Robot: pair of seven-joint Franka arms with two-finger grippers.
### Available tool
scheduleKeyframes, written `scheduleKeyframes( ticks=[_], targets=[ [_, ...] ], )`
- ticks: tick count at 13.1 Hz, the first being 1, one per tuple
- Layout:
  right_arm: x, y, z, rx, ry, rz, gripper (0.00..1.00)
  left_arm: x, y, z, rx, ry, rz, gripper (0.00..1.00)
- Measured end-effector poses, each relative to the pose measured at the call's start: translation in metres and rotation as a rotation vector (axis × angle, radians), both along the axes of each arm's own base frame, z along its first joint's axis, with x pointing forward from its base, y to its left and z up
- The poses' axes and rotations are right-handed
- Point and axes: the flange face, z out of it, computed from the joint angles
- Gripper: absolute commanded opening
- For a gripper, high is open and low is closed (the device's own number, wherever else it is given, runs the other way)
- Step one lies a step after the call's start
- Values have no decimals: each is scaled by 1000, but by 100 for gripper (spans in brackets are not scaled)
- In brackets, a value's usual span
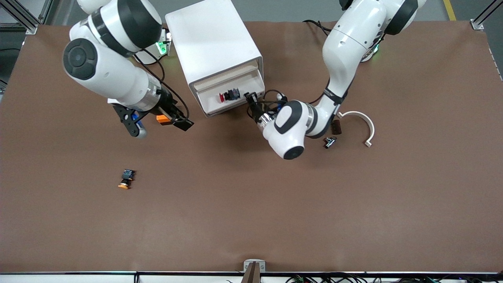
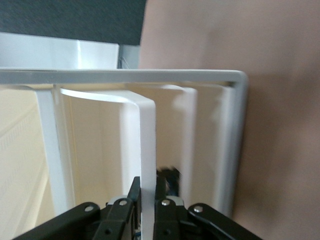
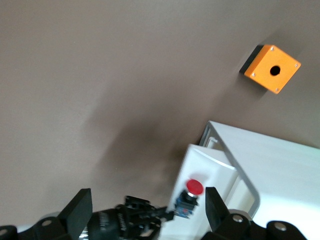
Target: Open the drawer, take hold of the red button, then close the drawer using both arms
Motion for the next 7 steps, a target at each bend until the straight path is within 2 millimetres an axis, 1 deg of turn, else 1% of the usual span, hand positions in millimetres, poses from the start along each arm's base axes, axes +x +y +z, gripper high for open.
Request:
scheduleKeyframes(
  ticks=[1,2,3,4,5,7],
  targets=[
    [-4,9,0,-3,3,-7,100,15,12,3,-8,-25,19,13],
    [-8,17,-1,-5,4,-20,100,28,22,6,-19,-48,35,19],
    [-12,27,-1,-4,-1,-48,100,36,29,8,-32,-70,47,33],
    [-15,38,-4,-2,-9,-79,100,42,32,9,-41,-93,59,65],
    [-21,52,-9,1,-19,-96,100,46,32,9,-46,-113,70,86],
    [-35,82,-29,-2,-23,-100,100,50,32,11,-48,-135,81,99]
  ],
)
